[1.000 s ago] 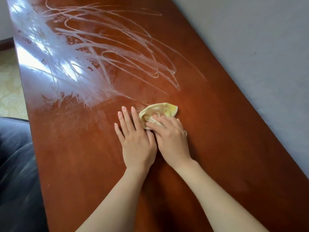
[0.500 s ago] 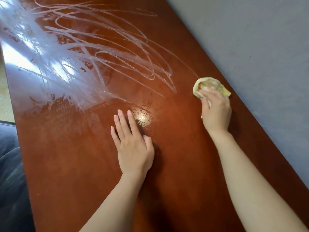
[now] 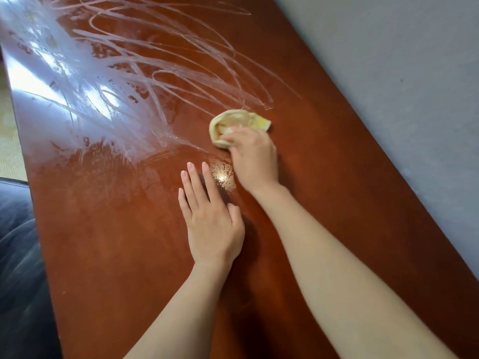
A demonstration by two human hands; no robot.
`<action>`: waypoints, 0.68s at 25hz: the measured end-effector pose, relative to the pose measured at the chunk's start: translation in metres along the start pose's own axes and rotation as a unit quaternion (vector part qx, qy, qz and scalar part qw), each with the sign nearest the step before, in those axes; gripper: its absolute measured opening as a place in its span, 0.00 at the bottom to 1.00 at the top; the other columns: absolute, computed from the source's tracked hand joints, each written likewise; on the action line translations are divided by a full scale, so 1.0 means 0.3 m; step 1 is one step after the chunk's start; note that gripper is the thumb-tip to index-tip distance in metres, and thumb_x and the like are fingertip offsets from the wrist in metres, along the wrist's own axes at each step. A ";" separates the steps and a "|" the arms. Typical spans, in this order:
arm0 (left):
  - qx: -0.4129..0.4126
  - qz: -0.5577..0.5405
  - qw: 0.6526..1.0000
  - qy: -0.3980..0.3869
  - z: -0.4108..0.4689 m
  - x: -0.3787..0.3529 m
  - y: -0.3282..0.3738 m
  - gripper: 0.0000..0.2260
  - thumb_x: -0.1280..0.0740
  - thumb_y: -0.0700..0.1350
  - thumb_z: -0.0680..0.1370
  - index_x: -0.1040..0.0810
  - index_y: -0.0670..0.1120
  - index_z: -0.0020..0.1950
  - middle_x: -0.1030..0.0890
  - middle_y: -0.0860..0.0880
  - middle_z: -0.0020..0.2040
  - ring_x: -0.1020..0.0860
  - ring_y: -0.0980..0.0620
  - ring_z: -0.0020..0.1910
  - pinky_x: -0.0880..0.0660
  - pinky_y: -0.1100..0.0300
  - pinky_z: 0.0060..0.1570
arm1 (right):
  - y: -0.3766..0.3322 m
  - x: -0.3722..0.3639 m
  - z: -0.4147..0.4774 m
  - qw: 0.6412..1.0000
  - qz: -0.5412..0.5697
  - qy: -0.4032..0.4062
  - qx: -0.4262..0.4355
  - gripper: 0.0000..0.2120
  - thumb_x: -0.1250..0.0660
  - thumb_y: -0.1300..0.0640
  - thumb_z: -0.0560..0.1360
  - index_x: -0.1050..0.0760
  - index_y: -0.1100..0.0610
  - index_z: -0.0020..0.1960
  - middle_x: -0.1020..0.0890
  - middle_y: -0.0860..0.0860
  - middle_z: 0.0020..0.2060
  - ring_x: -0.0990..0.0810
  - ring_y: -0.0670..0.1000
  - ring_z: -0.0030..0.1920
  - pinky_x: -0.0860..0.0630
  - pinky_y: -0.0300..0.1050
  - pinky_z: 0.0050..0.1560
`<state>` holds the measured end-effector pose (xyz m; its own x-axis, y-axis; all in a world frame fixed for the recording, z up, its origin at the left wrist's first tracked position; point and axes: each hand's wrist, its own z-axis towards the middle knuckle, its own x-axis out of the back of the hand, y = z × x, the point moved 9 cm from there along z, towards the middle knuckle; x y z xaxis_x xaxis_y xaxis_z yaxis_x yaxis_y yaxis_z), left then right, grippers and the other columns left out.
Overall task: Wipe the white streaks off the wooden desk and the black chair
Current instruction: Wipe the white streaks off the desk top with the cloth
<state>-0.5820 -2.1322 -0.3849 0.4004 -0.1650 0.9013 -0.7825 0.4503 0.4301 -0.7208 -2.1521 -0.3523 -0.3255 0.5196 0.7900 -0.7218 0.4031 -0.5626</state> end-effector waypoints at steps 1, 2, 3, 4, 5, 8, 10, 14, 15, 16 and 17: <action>-0.002 -0.009 1.000 0.000 -0.001 0.001 0.001 0.35 0.50 0.47 0.71 0.54 0.41 0.78 0.52 0.39 0.78 0.55 0.43 0.77 0.56 0.49 0.75 | -0.031 -0.015 -0.037 0.999 0.020 -0.027 0.010 0.11 0.31 0.65 0.70 0.16 0.52 0.47 0.16 0.51 0.50 0.22 0.56 0.50 0.27 0.49 0.51; -0.004 -0.018 1.000 0.000 -0.002 0.002 0.001 0.36 0.50 0.46 0.70 0.55 0.41 0.78 0.53 0.39 0.78 0.56 0.44 0.77 0.57 0.49 0.75 | -0.050 -0.020 -0.073 0.998 0.039 -0.049 0.022 0.11 0.32 0.65 0.69 0.16 0.52 0.47 0.16 0.51 0.51 0.22 0.56 0.50 0.27 0.49 0.52; -0.005 -0.028 1.000 0.000 -0.004 0.004 0.001 0.36 0.49 0.46 0.70 0.56 0.42 0.78 0.53 0.39 0.78 0.57 0.44 0.77 0.58 0.50 0.75 | -0.060 -0.015 -0.109 0.996 0.053 -0.067 0.035 0.12 0.32 0.65 0.69 0.16 0.52 0.47 0.16 0.50 0.51 0.22 0.56 0.51 0.26 0.50 0.52; -0.005 -0.038 0.999 0.003 -0.004 0.007 0.001 0.36 0.49 0.46 0.71 0.56 0.42 0.78 0.53 0.40 0.78 0.57 0.45 0.77 0.58 0.50 0.75 | -0.061 -0.006 -0.145 0.993 0.062 -0.084 0.047 0.12 0.32 0.65 0.68 0.16 0.52 0.47 0.16 0.50 0.51 0.21 0.56 0.50 0.25 0.50 0.52; -0.004 -0.047 0.999 0.006 -0.005 0.012 0.001 0.36 0.49 0.46 0.71 0.55 0.42 0.78 0.53 0.40 0.78 0.57 0.45 0.77 0.58 0.51 0.75 | -0.054 0.008 -0.179 0.992 0.066 -0.097 0.054 0.12 0.32 0.64 0.68 0.16 0.52 0.47 0.16 0.49 0.51 0.21 0.55 0.50 0.24 0.51 0.52; 0.001 -0.061 0.998 0.003 -0.004 0.017 0.002 0.37 0.49 0.45 0.69 0.54 0.43 0.78 0.54 0.41 0.78 0.58 0.46 0.77 0.61 0.53 0.75 | 0.012 0.072 -0.246 0.991 0.058 -0.105 0.060 0.10 0.31 0.61 0.68 0.16 0.51 0.46 0.16 0.48 0.51 0.21 0.54 0.51 0.23 0.52 0.52; 0.003 -0.063 0.998 0.001 -0.005 0.020 0.004 0.37 0.48 0.44 0.69 0.54 0.43 0.78 0.55 0.41 0.78 0.59 0.47 0.77 0.61 0.54 0.75 | 0.091 0.136 -0.247 0.995 0.040 -0.082 0.047 0.09 0.30 0.60 0.68 0.16 0.51 0.47 0.16 0.49 0.51 0.20 0.54 0.51 0.24 0.50 0.53; 0.011 -0.072 0.997 -0.001 -0.007 0.021 0.006 0.37 0.46 0.42 0.70 0.54 0.42 0.78 0.55 0.42 0.78 0.60 0.48 0.77 0.61 0.53 0.75 | 0.305 0.259 -0.147 0.998 0.000 -0.006 -0.064 0.10 0.29 0.61 0.70 0.16 0.53 0.49 0.17 0.51 0.53 0.21 0.53 0.54 0.33 0.34 0.56; 0.011 -0.072 0.997 0.000 -0.008 0.020 0.006 0.37 0.46 0.42 0.70 0.54 0.42 0.78 0.55 0.42 0.78 0.59 0.48 0.77 0.61 0.53 0.75 | 0.349 0.269 -0.112 0.995 -0.008 0.005 -0.095 0.10 0.29 0.62 0.70 0.17 0.53 0.50 0.18 0.50 0.54 0.22 0.52 0.56 0.35 0.31 0.55; 0.012 -0.074 0.997 0.000 -0.009 0.020 0.006 0.37 0.46 0.42 0.70 0.54 0.42 0.78 0.55 0.42 0.78 0.59 0.48 0.77 0.61 0.53 0.75 | 0.383 0.273 -0.077 0.992 -0.011 0.019 -0.124 0.11 0.30 0.62 0.71 0.17 0.52 0.51 0.18 0.50 0.55 0.22 0.51 0.57 0.37 0.30 0.54; 0.013 -0.077 0.997 0.001 -0.009 0.021 0.005 0.36 0.47 0.42 0.70 0.54 0.42 0.78 0.55 0.42 0.78 0.59 0.48 0.77 0.61 0.53 0.75 | 0.406 0.271 -0.040 0.988 -0.011 0.037 -0.149 0.11 0.30 0.62 0.71 0.17 0.51 0.51 0.18 0.49 0.56 0.23 0.51 0.59 0.38 0.30 0.54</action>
<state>-0.5795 -2.1302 -0.3787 0.5184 -0.2287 0.8240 -0.7232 0.3970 0.5652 -0.8279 -2.0518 -0.3595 -0.2587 0.5581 0.7884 -0.5126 0.6125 -0.6018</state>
